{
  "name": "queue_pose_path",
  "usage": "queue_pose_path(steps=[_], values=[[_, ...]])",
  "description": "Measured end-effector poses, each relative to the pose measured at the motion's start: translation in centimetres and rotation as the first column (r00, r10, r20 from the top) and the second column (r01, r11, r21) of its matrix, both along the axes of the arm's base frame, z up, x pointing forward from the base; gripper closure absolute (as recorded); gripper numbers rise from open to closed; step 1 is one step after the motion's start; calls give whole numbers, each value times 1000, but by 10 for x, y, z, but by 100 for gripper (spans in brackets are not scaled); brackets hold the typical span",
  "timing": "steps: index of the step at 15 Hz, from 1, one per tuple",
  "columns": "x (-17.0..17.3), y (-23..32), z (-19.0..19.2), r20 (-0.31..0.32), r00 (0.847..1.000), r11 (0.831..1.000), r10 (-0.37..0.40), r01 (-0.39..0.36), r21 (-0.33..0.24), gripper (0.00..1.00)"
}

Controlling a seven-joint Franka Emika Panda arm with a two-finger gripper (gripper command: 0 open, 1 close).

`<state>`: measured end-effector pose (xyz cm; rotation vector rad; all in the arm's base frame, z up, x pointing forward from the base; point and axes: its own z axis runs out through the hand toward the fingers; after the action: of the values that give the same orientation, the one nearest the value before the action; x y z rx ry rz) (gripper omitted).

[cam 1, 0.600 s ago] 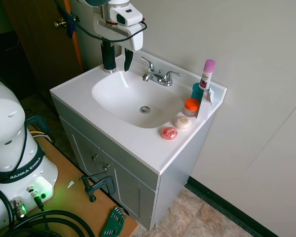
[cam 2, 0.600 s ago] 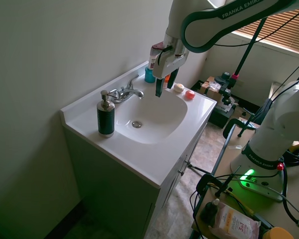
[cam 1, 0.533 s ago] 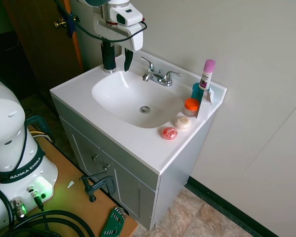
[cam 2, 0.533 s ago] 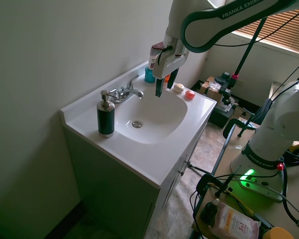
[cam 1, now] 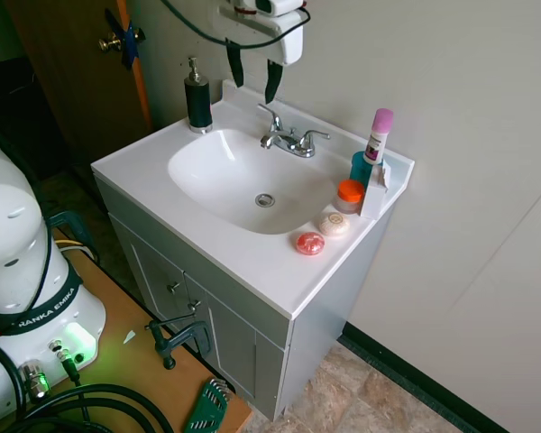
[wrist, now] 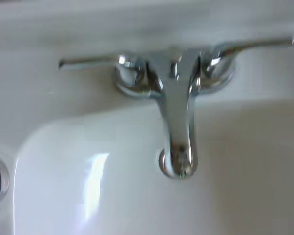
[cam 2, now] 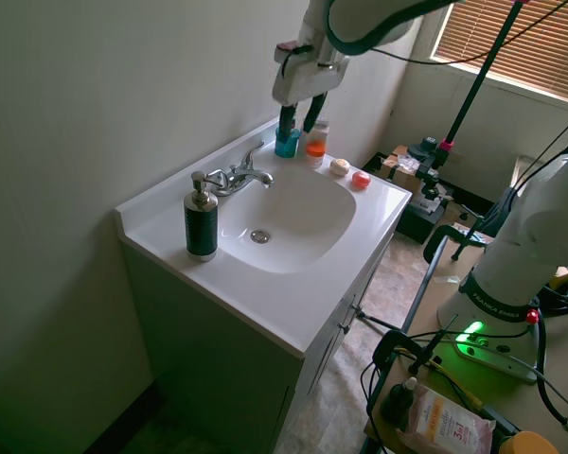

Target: Turn on the cold water

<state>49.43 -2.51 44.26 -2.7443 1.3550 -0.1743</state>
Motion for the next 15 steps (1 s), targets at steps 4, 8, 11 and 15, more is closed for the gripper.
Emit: queue_pose_path(steps=[4,8,11,15], values=[[54,-9,0,-3,1000,1000,-19,19,-1,100],[90,-21,-22,-25,998,998,-55,55,-3,100],[110,-36,-40,-40,996,996,-84,84,-7,100],[128,-63,-64,-59,990,992,-126,125,-17,100]])
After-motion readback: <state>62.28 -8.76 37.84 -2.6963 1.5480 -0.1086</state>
